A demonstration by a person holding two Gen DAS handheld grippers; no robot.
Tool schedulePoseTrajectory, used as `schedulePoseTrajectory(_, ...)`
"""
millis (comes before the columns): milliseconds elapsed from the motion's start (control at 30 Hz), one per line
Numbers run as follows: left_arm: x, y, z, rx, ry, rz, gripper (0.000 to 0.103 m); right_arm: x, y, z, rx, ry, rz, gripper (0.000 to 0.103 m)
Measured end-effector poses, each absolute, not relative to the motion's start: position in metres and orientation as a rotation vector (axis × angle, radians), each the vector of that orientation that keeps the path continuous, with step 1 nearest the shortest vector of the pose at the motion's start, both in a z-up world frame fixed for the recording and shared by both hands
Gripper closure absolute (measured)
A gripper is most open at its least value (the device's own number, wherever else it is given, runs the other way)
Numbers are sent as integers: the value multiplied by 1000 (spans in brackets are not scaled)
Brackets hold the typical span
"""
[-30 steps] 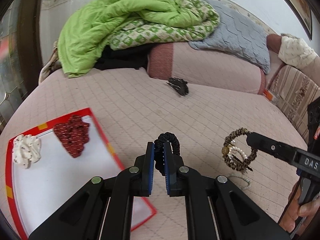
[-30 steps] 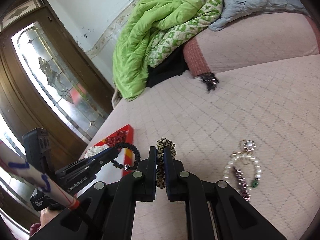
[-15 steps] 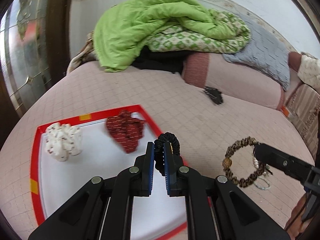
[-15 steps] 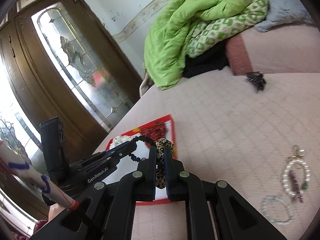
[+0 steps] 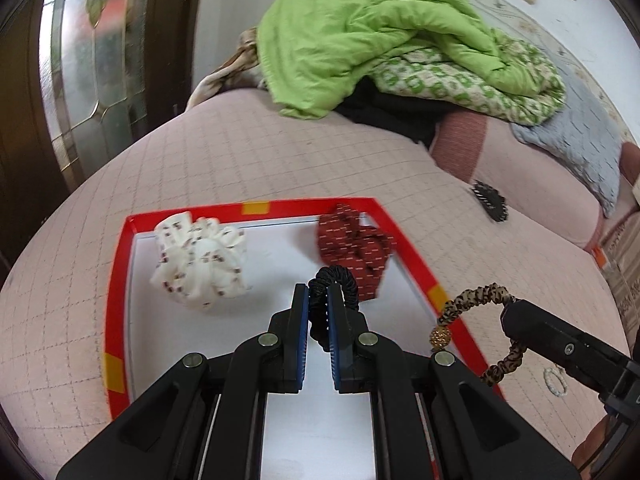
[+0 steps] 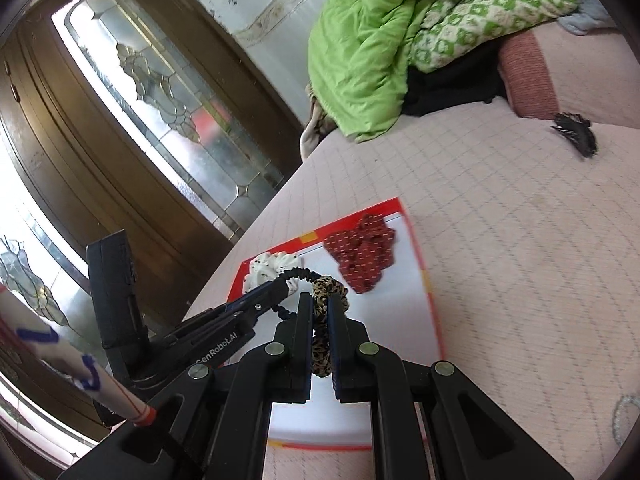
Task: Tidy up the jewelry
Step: 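Carry hair tie and leopard bracelet into the box and open both tools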
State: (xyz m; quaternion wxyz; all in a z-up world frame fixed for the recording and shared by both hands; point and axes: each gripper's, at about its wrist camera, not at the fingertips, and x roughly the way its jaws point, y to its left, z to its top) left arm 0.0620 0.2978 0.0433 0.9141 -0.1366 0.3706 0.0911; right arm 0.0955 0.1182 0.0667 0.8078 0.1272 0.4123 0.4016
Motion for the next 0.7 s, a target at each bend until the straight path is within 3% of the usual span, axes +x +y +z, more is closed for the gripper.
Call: schedulePoseTrajectory(700,71,328,18,-325,881,267,94,136,160,21,227,1054,765,94)
